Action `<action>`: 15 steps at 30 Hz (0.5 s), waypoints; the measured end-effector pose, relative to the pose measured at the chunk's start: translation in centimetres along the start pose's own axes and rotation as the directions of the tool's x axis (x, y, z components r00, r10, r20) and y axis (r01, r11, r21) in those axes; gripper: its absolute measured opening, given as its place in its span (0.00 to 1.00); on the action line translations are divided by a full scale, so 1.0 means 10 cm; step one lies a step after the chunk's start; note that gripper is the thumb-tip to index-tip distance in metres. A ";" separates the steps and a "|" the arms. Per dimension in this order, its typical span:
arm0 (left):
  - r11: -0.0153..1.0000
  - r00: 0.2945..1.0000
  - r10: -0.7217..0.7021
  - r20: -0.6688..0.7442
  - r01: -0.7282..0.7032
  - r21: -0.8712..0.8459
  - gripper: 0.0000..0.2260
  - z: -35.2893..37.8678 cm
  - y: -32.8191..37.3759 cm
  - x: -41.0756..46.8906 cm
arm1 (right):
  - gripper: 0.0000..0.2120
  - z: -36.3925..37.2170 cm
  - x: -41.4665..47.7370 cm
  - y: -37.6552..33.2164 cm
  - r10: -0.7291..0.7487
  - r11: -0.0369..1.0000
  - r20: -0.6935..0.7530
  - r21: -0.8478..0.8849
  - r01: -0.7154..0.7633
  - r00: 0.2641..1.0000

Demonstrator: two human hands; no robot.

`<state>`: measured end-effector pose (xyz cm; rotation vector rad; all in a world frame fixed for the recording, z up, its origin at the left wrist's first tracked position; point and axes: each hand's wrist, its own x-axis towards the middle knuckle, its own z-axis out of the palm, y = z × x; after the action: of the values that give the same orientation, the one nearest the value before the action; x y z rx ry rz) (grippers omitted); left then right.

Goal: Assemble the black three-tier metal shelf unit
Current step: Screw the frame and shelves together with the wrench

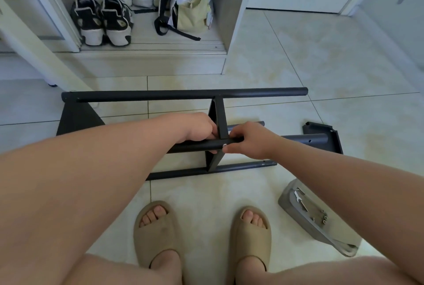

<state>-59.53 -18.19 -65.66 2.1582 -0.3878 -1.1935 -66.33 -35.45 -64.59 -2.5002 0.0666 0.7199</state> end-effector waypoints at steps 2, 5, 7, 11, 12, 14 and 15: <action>0.997 0.998 -0.002 0.059 0.006 -0.071 0.13 0.07 0.02 -0.01 | 0.13 0.01 -0.07 0.05 0.007 1.000 0.013 0.007 -0.007 1.000; 0.993 0.990 0.014 0.142 0.004 -0.121 0.14 0.19 0.06 -0.01 | 0.13 0.01 -0.20 0.13 0.029 0.999 0.046 0.016 -0.030 0.999; 0.990 0.982 0.019 0.189 0.009 -0.144 0.16 0.27 0.10 -0.01 | 0.13 0.02 -0.28 0.20 0.050 0.999 0.065 0.006 -0.050 0.997; 0.985 0.958 -0.001 0.286 0.050 -0.164 0.17 0.39 0.17 -0.01 | 0.20 0.07 -0.40 0.34 0.067 0.998 0.073 -0.010 -0.067 0.995; 0.985 0.955 -0.006 0.296 0.056 -0.161 0.17 0.40 0.17 -0.01 | 0.24 0.07 -0.41 0.37 0.044 0.999 0.041 -0.027 -0.043 0.998; 0.985 0.950 -0.012 0.311 0.065 -0.162 0.16 0.40 0.17 0.00 | 0.38 0.07 -0.41 0.44 -0.061 0.986 -0.068 -0.161 0.049 0.996; 0.985 0.949 -0.012 0.315 0.065 -0.160 0.16 0.39 0.16 0.00 | 0.45 0.06 -0.40 0.46 -0.108 0.964 -0.110 -0.255 0.077 0.988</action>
<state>-62.73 -20.93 -66.14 1.8417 -0.3652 -1.5412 -70.92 -39.48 -65.26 -2.7660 -0.1032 0.5642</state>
